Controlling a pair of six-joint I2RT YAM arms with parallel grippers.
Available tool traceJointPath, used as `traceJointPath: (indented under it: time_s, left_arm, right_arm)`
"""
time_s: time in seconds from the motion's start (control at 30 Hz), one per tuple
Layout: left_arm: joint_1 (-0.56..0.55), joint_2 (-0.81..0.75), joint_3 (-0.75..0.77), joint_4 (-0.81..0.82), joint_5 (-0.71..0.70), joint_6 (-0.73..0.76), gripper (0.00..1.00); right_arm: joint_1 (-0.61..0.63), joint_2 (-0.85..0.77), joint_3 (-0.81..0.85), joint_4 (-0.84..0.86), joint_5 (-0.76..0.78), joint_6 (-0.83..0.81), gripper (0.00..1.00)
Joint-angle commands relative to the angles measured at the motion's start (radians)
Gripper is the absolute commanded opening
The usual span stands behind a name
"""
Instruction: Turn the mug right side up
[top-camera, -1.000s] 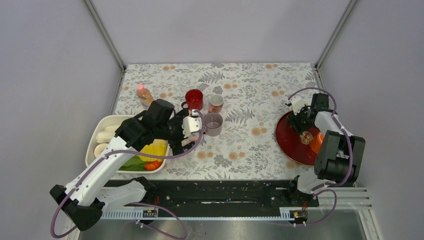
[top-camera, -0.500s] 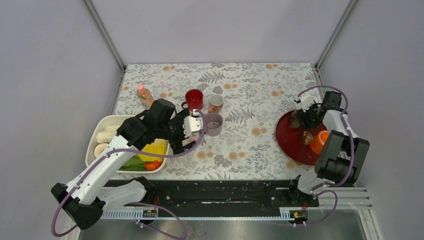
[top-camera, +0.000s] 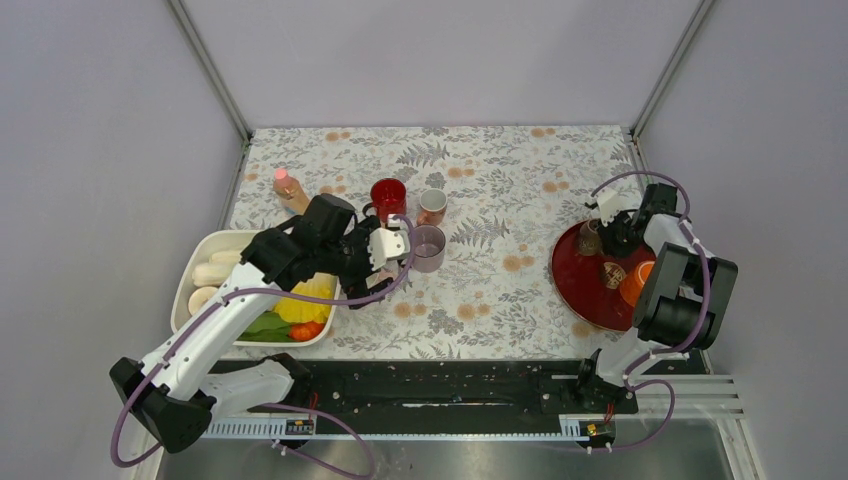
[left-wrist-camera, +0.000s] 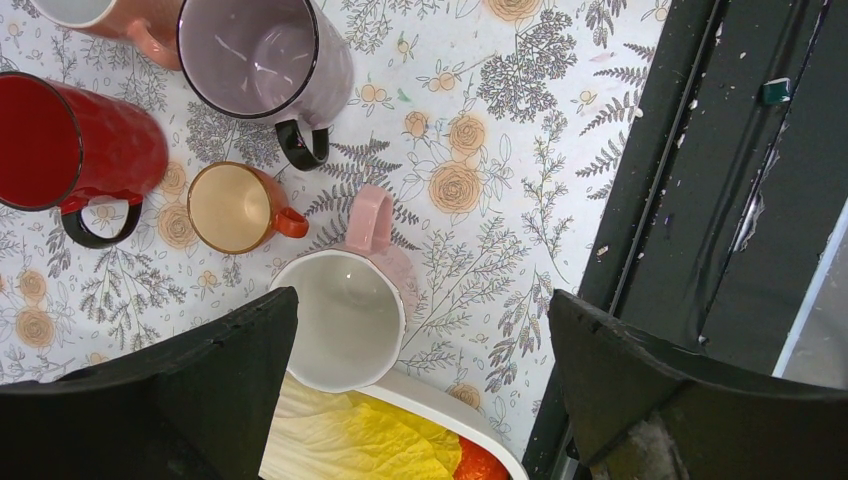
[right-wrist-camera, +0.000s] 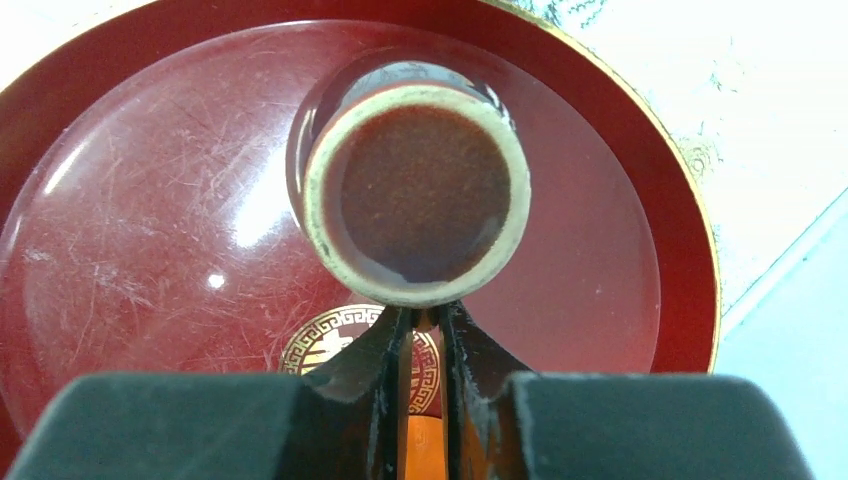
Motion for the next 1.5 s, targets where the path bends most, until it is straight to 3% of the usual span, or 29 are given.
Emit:
traceJointPath:
  time_s: [0.0,0.03,0.07,0.23,0.4,0.57,0.7,0.8,0.9,1.1,1.23,1.47]
  left_arm:
    - [0.007,-0.006,0.041,0.028,0.031,0.005,0.99]
    - [0.006,-0.008,0.041,0.027,0.032,0.005,0.99]
    - [0.008,-0.011,0.040,0.026,0.035,0.004,0.99]
    - [0.007,-0.017,0.048,0.027,0.046,-0.002,0.99]
    - [0.006,-0.002,0.105,0.017,0.077,-0.024,0.99]
    - [0.008,0.049,0.209,0.028,0.093,-0.132,0.99]
    - [0.021,0.087,0.301,0.028,0.165,-0.258,0.99]
    - [0.073,0.090,0.356,0.056,0.315,-0.351,0.99]
    - [0.126,0.078,0.378,0.154,0.449,-0.474,0.99]
    - [0.131,0.063,0.362,0.468,0.555,-0.778,0.99]
    - [0.131,0.096,0.372,0.608,0.601,-0.926,0.99]
    - [0.131,0.155,0.399,0.712,0.632,-1.059,0.95]
  right_arm:
    - [0.006,0.005,0.034,-0.003,-0.062,-0.002,0.10]
    - [0.006,0.007,0.050,-0.017,-0.067,0.003,0.02]
    - [0.007,0.009,0.064,-0.035,-0.068,0.010,0.00]
    - [0.010,-0.050,0.127,-0.088,-0.098,0.094,0.00]
    - [0.017,-0.159,0.172,-0.101,-0.149,0.280,0.00]
    - [0.121,-0.293,0.169,-0.060,-0.146,0.467,0.00]
    - [0.234,-0.409,0.138,0.060,-0.139,0.648,0.00]
    - [0.351,-0.529,0.071,0.207,-0.154,0.789,0.00]
    - [0.480,-0.635,-0.007,0.406,-0.168,0.961,0.00]
    - [0.744,-0.733,-0.096,0.765,-0.110,1.240,0.00]
    - [0.878,-0.736,-0.112,0.884,-0.048,1.313,0.00]
    - [1.037,-0.690,-0.108,0.976,-0.031,1.320,0.00]
